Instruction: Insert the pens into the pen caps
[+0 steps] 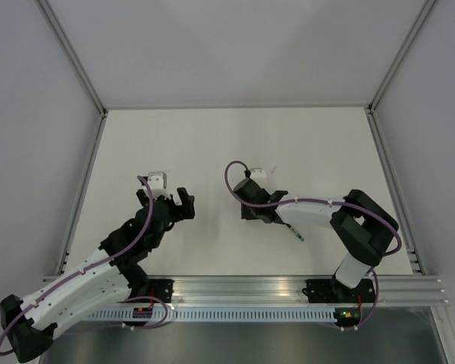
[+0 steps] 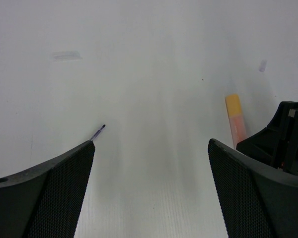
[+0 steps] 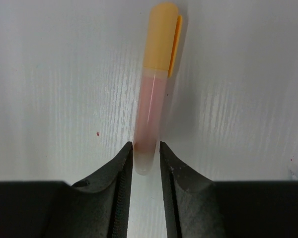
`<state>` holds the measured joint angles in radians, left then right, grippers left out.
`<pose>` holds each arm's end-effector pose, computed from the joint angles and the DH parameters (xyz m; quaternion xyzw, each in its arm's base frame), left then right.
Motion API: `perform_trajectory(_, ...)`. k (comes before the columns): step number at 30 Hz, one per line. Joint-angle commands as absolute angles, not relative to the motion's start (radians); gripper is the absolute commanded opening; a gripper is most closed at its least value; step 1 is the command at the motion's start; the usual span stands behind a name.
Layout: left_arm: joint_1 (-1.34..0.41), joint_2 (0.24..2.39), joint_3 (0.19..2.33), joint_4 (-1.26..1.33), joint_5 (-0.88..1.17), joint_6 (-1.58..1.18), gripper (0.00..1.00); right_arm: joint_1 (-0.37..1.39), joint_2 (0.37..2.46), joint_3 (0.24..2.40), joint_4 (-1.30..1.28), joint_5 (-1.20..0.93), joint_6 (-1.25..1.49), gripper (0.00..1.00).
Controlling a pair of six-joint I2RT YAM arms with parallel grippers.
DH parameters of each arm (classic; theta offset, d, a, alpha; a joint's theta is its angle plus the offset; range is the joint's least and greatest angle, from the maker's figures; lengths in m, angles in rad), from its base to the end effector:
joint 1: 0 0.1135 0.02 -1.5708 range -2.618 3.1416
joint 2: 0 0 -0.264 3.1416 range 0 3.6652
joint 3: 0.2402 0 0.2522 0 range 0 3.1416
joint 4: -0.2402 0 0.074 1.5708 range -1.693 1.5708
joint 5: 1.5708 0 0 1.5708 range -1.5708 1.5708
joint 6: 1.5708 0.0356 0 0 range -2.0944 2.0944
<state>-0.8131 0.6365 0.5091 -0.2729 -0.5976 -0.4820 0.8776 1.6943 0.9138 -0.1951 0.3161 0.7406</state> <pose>0.1201 -0.0978 0.2585 -0.0291 0.8125 -0.1228 0.5691 0.2189 0.2462 0.1565 -0.0186 0.9451 0.1057 0.3087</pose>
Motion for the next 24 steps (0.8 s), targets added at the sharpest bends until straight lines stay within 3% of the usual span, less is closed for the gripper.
perform_trajectory(1, -0.810, 0.627, 0.500, -0.232, -0.646, -0.500, 1.00, 0.876, 1.689, 0.950, -0.229, 0.347, 0.767, 0.34)
perform_trajectory(4, -0.810, 0.624, 0.497, -0.232, -0.658, -0.502, 1.00, 0.877, 1.663, 0.983, -0.299, 0.341, 0.730, 0.37)
perform_trajectory(10, -0.810, 0.627, 0.485, -0.204, -0.646, -0.482, 1.00, 0.856, 1.571, 1.160, -0.566, 0.436, 0.508, 0.56)
perform_trajectory(18, -0.811, 0.608, 0.477, -0.199, -0.646, -0.480, 1.00, 0.513, 1.413, 1.013, -0.617, 0.091, 0.195, 0.52)
perform_trajectory(24, -0.810, 0.557, 0.463, -0.193, -0.650, -0.480, 1.00, 0.468, 1.431, 1.022, -0.731, 0.041, 0.212, 0.52)
